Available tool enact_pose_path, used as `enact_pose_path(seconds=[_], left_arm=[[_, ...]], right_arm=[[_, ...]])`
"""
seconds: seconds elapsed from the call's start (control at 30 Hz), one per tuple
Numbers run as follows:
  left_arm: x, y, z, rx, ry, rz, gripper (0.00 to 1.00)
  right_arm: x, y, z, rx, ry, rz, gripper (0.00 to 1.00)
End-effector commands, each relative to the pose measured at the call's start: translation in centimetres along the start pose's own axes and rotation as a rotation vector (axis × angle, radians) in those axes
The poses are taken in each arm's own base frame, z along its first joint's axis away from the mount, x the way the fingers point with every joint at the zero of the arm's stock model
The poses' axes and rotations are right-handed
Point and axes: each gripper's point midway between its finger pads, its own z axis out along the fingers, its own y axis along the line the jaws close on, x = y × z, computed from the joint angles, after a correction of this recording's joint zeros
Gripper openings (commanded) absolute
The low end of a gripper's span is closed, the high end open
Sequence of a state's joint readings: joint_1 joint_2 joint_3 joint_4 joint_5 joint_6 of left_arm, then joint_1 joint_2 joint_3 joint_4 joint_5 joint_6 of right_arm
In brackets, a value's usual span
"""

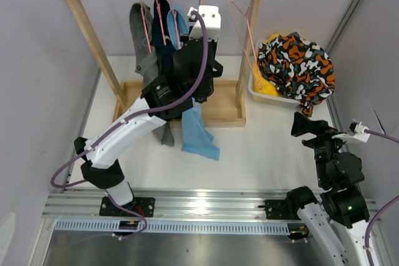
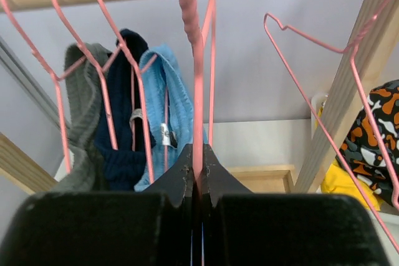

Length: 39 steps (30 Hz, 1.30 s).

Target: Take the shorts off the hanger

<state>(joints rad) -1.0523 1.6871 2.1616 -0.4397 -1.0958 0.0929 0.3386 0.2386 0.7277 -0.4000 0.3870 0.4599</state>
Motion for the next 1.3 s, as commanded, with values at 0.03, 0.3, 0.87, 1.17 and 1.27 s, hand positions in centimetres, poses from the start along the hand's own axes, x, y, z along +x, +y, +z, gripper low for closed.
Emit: enact_pose_path(seconds=[0.03, 0.3, 0.87, 1.17, 1.27], left_arm=[[-5.4, 2.3, -0.8, -0.063, -0.102, -0.040, 0.00], [-3.5, -0.4, 1.5, 0.018, -0.073, -0.063, 0.00], [0.3, -4.3, 10.4, 0.199, -0.024, -0.118, 0.00], [5.2, -6.0, 13.2, 0.225, 0.070, -0.091, 0.00], [6.7, -6.3, 13.0, 0.239, 0.108, -0.085, 0.00]], right_arm=[[-0.1, 0.3, -0.3, -0.018, -0.003, 0.019, 1.00], [-0.9, 0.0, -1.0, -0.012, -0.027, 0.013, 1.00], [-0.8, 0.1, -1.2, -0.026, -0.026, 0.018, 0.99], [-0.3, 0.2, -0.8, -0.026, -0.013, 0.007, 0.99], [-0.3, 0.2, -0.6, -0.028, -0.012, 0.006, 0.99]])
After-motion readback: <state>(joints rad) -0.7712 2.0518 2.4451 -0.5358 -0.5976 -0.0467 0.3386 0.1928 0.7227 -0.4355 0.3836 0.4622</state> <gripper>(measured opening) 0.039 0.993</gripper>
